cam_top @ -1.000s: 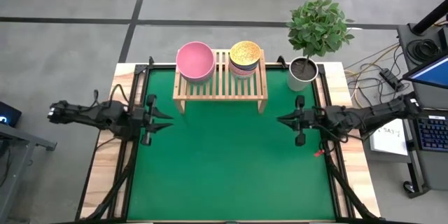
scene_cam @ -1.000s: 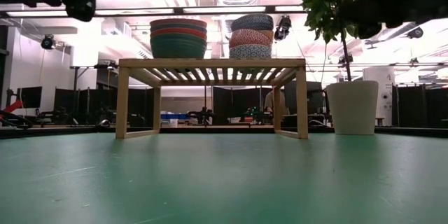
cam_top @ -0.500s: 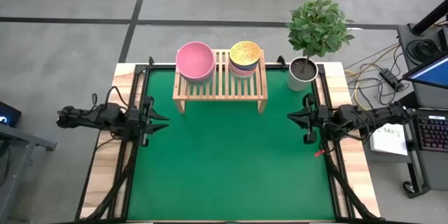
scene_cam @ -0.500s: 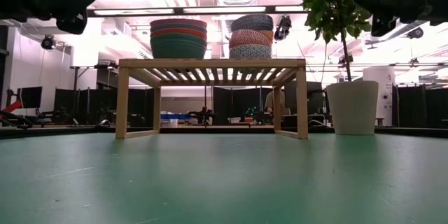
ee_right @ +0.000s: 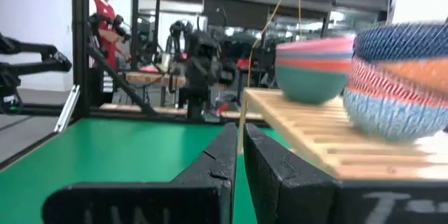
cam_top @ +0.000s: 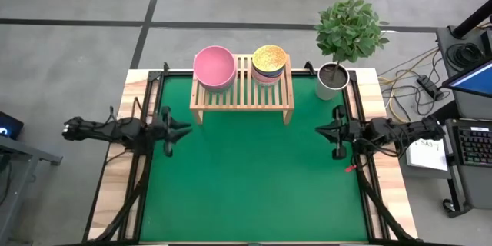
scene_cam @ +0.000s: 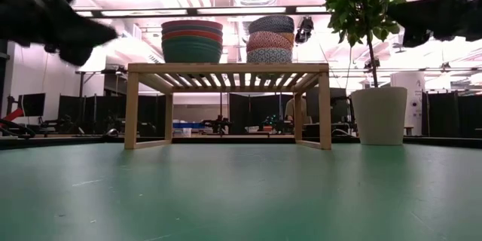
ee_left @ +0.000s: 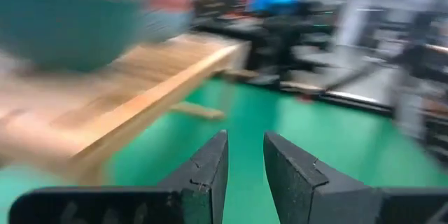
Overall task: Place and stack bowls onto a shelf
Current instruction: Return to Home Position
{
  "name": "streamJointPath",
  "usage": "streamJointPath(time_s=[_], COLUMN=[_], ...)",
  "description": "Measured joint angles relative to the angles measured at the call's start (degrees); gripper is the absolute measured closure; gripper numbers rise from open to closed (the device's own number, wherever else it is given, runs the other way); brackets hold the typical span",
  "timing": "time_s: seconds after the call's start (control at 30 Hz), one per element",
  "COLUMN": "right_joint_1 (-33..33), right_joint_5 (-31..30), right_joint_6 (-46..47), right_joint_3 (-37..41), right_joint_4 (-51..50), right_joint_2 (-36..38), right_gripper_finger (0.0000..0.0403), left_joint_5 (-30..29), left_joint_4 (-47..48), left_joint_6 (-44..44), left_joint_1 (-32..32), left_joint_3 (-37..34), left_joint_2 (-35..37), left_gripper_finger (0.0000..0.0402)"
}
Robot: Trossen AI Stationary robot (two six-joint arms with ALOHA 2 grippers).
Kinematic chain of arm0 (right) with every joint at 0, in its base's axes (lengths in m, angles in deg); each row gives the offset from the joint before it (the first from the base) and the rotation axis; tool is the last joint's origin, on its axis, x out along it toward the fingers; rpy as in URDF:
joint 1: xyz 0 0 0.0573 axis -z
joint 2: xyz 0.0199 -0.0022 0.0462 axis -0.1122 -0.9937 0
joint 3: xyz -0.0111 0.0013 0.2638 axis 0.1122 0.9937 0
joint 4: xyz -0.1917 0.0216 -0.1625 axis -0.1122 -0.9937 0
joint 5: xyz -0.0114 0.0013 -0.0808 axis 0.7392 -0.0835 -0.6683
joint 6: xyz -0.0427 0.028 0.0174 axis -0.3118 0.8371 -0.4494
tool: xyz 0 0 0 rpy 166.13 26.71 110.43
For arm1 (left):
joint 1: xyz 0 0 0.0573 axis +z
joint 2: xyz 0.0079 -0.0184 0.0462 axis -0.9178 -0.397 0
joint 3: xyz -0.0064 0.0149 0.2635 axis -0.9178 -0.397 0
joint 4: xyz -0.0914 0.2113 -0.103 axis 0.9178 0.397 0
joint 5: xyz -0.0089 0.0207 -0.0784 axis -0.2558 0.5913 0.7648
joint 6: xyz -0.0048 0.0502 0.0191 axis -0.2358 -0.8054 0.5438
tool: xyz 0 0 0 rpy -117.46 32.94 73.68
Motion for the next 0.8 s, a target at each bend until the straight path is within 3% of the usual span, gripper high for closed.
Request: streamJointPath(time_s=[0.13, 0.3, 0.57, 0.8], right_joint_1=[0.0, 0.0, 0.0, 0.0], right_joint_5=[0.0, 0.8, 2.5, 2.5], right_joint_6=[-4.4, -5.6, -9.2, -1.3], right_joint_3=[0.1, 0.1, 0.2, 0.2], right_joint_4=[2.1, 4.5, 4.1, 3.4], right_joint_2=[0.6, 0.6, -0.2, -0.6], right_gripper_finger=[0.0385, 0.0385, 0.0385, 0.0385], left_joint_5=[-12.7, -21.3, -22.4, -22.3], left_joint_4=[1.0, 1.5, 2.3, 2.3], left_joint_6=[3.2, 3.3, -0.2, -5.9], left_joint_1=[0.1, 0.1, 0.1, 0.1], left_joint_3=[-1.2, -1.0, -0.9, -0.9], left_joint_2=[-0.7, -2.0, -3.1, -4.1], left_gripper_finger=[0.0326, 0.0326, 0.0326, 0.0326])
